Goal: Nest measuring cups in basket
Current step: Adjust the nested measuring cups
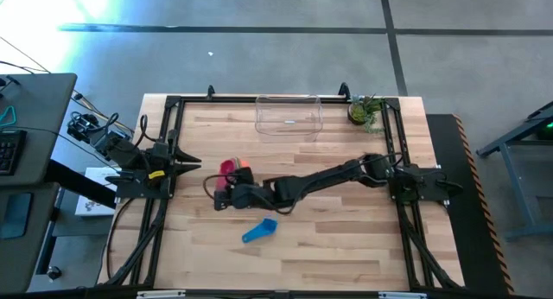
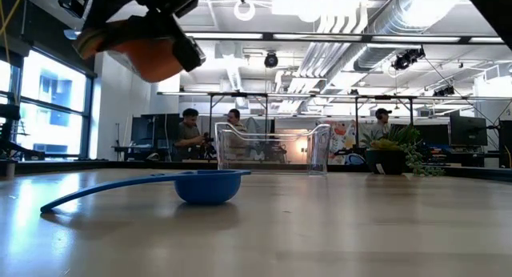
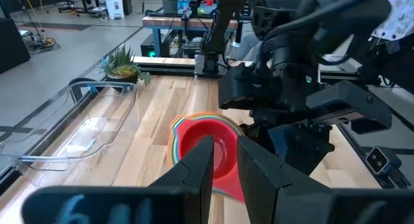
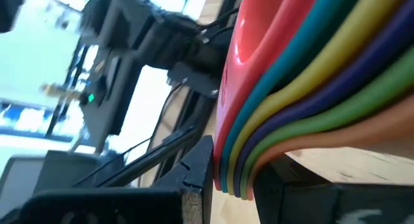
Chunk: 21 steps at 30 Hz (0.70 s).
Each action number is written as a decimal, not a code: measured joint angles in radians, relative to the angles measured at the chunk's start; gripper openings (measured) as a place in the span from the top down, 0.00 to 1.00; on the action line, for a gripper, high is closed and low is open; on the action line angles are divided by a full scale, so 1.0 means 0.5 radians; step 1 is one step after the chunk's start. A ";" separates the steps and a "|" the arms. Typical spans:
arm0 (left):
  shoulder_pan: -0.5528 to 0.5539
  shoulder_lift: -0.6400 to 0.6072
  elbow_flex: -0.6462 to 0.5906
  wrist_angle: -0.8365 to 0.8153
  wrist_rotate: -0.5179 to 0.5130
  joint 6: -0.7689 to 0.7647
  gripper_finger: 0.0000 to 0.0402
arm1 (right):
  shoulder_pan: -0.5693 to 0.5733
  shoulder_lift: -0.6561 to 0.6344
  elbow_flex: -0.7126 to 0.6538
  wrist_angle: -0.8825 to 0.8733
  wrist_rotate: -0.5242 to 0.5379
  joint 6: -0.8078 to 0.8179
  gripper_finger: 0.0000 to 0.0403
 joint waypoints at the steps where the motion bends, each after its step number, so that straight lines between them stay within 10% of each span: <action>1: 0.000 0.001 0.000 0.000 0.000 -0.001 0.86 | -0.016 0.000 0.000 0.027 -0.058 -0.035 0.85; 9: 0.000 0.000 0.000 0.000 0.000 -0.001 0.86 | -0.132 0.000 0.000 0.223 -0.516 -0.332 0.85; 21: 0.000 0.001 0.000 0.000 0.000 -0.001 0.86 | -0.342 0.000 0.000 0.254 -1.769 -0.463 0.85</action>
